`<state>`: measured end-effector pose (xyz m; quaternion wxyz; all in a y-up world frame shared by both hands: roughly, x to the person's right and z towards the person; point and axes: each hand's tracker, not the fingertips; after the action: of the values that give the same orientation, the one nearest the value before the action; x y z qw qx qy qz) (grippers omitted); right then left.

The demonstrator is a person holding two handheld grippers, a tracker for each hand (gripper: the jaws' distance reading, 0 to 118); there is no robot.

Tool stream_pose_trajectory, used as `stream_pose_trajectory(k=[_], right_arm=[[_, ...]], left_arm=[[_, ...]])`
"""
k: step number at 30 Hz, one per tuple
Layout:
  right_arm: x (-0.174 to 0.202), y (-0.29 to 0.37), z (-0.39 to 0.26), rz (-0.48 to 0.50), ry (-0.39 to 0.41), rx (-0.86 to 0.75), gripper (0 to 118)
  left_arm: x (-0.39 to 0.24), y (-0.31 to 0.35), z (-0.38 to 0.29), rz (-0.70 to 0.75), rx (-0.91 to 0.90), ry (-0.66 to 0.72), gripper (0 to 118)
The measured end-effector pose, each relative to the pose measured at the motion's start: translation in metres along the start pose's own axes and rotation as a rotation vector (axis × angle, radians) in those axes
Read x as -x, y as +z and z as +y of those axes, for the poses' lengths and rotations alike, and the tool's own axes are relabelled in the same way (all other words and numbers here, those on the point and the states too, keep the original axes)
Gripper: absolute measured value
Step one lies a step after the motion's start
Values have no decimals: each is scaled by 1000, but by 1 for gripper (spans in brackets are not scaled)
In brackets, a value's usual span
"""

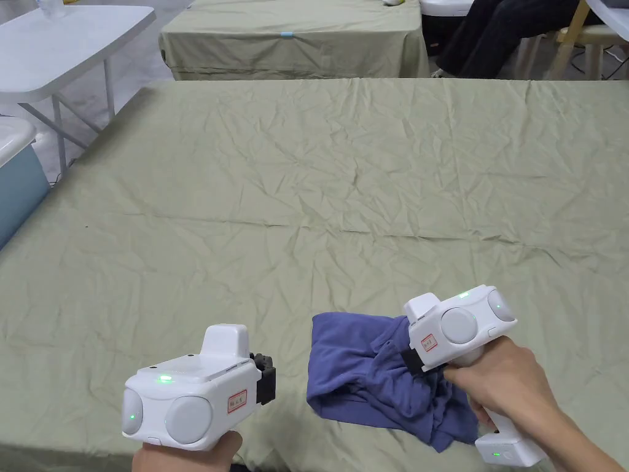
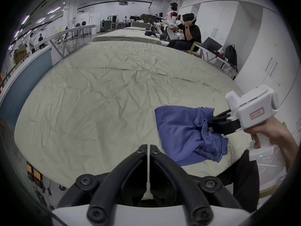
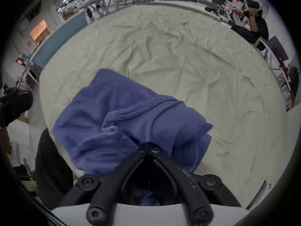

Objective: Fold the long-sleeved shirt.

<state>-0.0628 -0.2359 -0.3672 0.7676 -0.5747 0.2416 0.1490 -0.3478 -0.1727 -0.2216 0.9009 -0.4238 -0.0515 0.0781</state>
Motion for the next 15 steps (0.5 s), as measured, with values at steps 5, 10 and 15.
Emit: stream_pose_trajectory(k=[5,10,15], right_arm=[[5,3,0,-17,48,1,1],[3,3,-5,-1,39,-17,1],[0,2,-8,13,38,-29,1]], left_arm=[[3,-11,3,-27,32,7,3],[33,-45,14,-308,99,274,87],[60,-99,21,-510,190,391,101]])
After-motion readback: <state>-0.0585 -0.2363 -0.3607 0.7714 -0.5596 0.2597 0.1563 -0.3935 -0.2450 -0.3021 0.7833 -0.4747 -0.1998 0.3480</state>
